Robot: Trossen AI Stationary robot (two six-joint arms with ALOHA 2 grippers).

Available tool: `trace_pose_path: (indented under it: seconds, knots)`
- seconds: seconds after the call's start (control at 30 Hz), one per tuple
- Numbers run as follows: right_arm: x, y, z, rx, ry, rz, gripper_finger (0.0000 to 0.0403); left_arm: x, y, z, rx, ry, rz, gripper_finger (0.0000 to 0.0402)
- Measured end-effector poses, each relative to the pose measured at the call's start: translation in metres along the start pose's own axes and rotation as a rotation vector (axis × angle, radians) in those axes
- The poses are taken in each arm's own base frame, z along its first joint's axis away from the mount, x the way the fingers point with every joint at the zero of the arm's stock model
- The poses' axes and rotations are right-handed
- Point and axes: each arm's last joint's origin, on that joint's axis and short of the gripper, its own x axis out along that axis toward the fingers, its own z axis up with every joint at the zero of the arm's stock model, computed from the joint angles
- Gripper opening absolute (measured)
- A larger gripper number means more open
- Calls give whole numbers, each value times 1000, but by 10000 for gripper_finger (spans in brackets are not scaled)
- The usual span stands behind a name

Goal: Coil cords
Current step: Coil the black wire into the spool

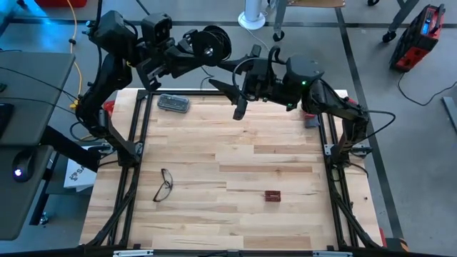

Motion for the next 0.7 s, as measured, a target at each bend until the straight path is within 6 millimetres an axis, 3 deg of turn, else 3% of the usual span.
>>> trace_pose_path:
  seconds: [0.27, 0.57, 0.7]
  knots:
    - [2, 1, -2, 8, -3, -7, 128, 1, 3, -1, 7, -8, 25, 3]
    - [6, 6, -6, -10, 10, -16, 94, 2, 3, -1, 19, -17, 41, 3]
    - [4, 11, -5, -42, 20, -46, 44, 2, 4, -1, 28, -19, 45, 3]
